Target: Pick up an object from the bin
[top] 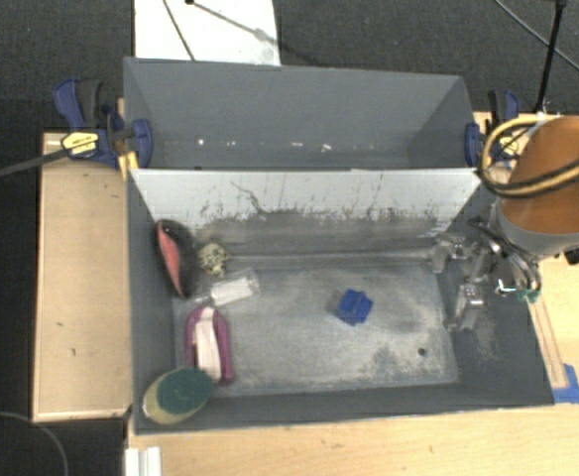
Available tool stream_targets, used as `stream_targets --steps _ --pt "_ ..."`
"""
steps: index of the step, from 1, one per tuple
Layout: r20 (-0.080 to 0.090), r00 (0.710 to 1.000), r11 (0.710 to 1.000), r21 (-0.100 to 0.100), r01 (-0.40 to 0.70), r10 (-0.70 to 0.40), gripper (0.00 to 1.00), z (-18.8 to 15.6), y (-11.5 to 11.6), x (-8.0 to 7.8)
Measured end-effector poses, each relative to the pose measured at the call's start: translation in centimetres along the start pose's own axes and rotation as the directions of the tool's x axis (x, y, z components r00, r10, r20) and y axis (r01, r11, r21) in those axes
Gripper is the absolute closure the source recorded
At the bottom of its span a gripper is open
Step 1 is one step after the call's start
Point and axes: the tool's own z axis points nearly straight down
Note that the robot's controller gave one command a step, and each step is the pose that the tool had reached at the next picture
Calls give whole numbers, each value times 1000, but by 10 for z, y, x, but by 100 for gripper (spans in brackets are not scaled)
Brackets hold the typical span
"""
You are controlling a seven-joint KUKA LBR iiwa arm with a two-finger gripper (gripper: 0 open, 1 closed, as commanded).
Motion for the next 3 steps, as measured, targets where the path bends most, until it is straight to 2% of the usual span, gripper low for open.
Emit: stream_targets --steps 1,2,3 --pt "5 981 981 -2 196 -196 0 49 71 -18" --pt "6 986 986 -3 164 -164 0 63 141 -27" --pt "7 987 987 1 161 -161 100 62 136 -27"
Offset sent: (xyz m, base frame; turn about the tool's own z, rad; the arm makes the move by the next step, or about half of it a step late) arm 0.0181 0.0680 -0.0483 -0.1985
